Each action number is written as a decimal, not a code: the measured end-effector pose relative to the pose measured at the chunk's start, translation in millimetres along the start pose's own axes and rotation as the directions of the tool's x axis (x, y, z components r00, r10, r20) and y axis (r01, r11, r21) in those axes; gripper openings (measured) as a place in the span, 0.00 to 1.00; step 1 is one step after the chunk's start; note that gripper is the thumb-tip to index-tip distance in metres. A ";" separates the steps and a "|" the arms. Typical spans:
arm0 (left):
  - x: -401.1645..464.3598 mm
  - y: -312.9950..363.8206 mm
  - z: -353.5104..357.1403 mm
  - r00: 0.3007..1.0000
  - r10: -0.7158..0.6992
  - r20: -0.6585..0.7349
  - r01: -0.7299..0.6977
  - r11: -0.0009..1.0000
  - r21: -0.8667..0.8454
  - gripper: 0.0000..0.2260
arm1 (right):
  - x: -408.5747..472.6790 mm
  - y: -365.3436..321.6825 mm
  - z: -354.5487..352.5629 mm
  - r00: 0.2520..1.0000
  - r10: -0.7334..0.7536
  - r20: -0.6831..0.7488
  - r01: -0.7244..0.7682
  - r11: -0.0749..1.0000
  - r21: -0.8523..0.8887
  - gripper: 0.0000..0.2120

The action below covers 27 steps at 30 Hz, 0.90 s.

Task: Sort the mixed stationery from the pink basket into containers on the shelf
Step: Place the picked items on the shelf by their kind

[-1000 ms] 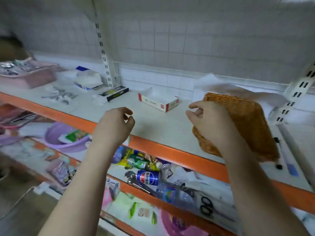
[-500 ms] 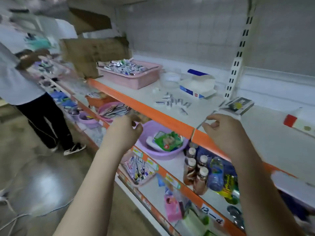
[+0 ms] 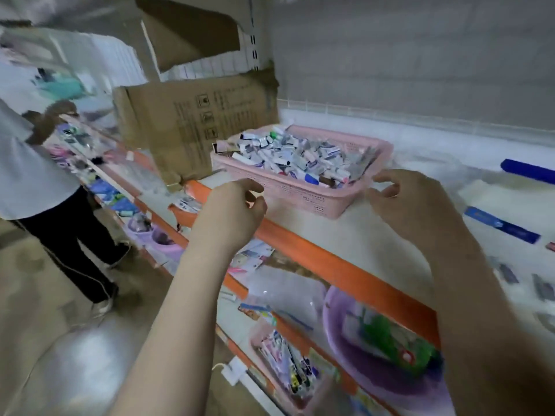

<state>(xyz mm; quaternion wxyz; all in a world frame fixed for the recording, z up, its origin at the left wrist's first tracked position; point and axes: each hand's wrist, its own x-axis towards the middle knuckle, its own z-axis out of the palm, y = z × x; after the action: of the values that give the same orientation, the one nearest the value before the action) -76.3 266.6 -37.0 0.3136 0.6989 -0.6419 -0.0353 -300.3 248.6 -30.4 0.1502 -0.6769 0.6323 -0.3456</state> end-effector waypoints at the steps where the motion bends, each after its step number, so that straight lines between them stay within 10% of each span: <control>1: 19.6 -10.6 -0.1 1.000 0.024 -0.006 -0.024 1.000 -0.008 0.13 | 13.1 -8.4 10.9 1.000 0.012 -0.023 -0.013 1.000 -0.003 0.13; 10: 186.3 -82.7 27.7 0.899 0.374 0.226 -0.360 0.927 -0.104 0.12 | 106.8 -73.0 96.8 0.984 0.179 -0.006 -0.174 0.949 -0.264 0.19; 17: 258.6 -86.5 45.2 0.475 0.685 0.552 -0.713 0.668 -0.214 0.19 | 127.4 -91.6 95.5 0.893 0.325 0.310 -0.148 0.865 -0.479 0.28; 22: 270.3 -60.2 60.5 0.303 0.737 0.604 -0.879 0.462 -0.122 0.17 | 147.8 -88.9 105.4 0.852 0.378 0.361 -0.107 0.803 -0.587 0.32; 27: 274.6 -51.4 79.5 0.289 0.718 0.634 -0.874 0.468 -0.131 0.13 | 153.4 -64.8 109.4 0.963 0.250 0.098 -0.138 0.777 -0.614 0.07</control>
<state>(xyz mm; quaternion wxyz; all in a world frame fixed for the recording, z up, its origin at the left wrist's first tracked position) -19.6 -18.2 -28.6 -0.0253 0.2595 -0.9652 -0.0183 -185.5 85.8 -24.6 0.0169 -0.6478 0.7600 -0.0488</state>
